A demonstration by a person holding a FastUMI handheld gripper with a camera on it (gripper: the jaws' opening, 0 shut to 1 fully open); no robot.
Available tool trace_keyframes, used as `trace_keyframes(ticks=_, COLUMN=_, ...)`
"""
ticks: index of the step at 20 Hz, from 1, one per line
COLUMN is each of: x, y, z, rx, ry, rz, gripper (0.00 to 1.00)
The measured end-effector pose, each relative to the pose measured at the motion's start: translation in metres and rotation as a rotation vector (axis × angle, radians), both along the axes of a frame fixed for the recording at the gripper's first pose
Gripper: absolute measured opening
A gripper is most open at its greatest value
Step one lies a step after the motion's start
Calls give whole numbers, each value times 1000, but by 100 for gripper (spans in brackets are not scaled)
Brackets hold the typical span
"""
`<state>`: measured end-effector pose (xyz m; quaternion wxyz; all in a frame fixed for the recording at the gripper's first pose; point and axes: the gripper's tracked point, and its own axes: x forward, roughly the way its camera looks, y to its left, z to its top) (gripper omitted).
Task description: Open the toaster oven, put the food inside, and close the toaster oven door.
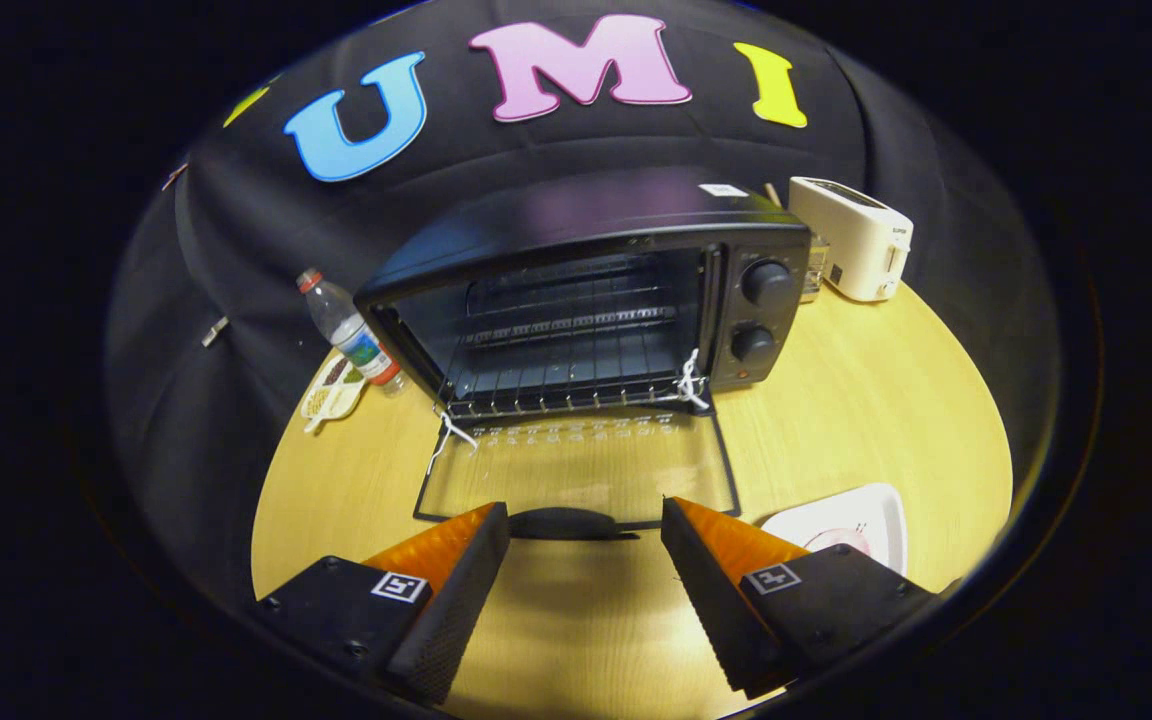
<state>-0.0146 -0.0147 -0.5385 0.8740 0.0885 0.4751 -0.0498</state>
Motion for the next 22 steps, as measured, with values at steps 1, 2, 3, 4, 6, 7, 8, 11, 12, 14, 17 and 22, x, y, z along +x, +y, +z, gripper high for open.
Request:
trace_keyframes(ticks=1, x=2, y=-17, z=12, rx=6, ry=-19, rz=-7, gripper=99)
trace_keyframes(ticks=2, x=-2, y=-38, z=22, rx=-1, ry=-29, rz=-10, gripper=99)
trace_keyframes(ticks=3, x=-6, y=-63, z=29, rx=-15, ry=-33, rz=-14, gripper=99)
trace_keyframes(ticks=4, x=-14, y=-88, z=32, rx=-26, ry=-14, rz=-5, gripper=99)
trace_keyframes(ticks=6, x=-40, y=-135, z=25, rx=-60, ry=70, rz=18, gripper=99)
trace_keyframes(ticks=7, x=-53, y=-156, z=18, rx=-87, ry=114, rz=26, gripper=99)
trace_keyframes(ticks=8, x=-68, y=-176, z=12, rx=-116, ry=158, rz=34, gripper=99)
trace_keyframes(ticks=11, x=-98, y=-214, z=-17, rx=-130, ry=256, rz=9, gripper=81)
trace_keyframes(ticks=12, x=-104, y=-220, z=-27, rx=-119, ry=280, rz=-8, gripper=81)
trace_keyframes(ticks=14, x=-112, y=-232, z=-46, rx=-110, ry=323, rz=-30, gripper=81)
trace_keyframes(ticks=17, x=-113, y=-242, z=-63, rx=-103, ry=350, rz=-19, gripper=81)
trace_keyframes(ticks=22, x=-118, y=-247, z=-79, rx=-98, ry=402, rz=-2, gripper=58)
